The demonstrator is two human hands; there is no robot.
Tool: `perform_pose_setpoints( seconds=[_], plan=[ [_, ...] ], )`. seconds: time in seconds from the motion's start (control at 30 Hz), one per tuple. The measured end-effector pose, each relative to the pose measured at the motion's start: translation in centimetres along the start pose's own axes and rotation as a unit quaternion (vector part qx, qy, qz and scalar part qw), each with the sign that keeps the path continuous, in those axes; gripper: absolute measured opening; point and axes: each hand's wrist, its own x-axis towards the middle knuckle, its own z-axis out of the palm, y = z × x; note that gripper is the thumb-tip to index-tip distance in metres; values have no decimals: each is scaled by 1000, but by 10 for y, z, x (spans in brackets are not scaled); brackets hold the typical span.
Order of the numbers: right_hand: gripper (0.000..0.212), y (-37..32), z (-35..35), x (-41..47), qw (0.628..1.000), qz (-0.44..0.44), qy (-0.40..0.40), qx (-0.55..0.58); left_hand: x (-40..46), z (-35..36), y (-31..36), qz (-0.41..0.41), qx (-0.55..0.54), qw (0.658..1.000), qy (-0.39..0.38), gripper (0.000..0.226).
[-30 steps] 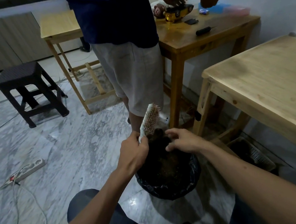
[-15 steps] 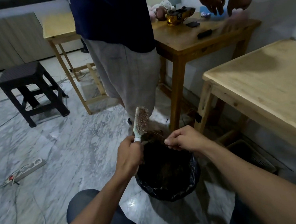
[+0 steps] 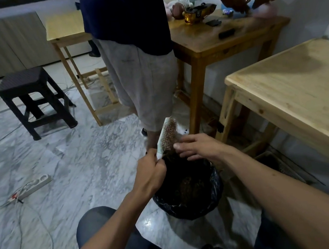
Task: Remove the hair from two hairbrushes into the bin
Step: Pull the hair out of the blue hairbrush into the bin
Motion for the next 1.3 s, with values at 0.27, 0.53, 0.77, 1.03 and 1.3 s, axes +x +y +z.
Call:
perform_pose_setpoints(
  seconds=[0.27, 0.53, 0.77, 1.03, 1.3],
  plan=[
    [9, 3, -6, -11, 995, -18, 48, -84, 4, 0, -9, -132, -100, 986, 27, 12],
    [16, -5, -9, -17, 990, -4, 15, -138, 12, 15, 4, -160, -71, 983, 62, 23],
    [15, 3, -26, -31, 985, 32, -27, -170, 24, -3, -19, -231, -104, 965, 70, 9],
    [61, 13, -21, -15, 925, 88, -10, -369, 15, -3, -7, -91, -46, 994, 47, 18],
    [30, 5, -8, -6, 996, -55, 62, -23, 7, 1, 0, 89, 50, 995, 18, 30]
  ],
)
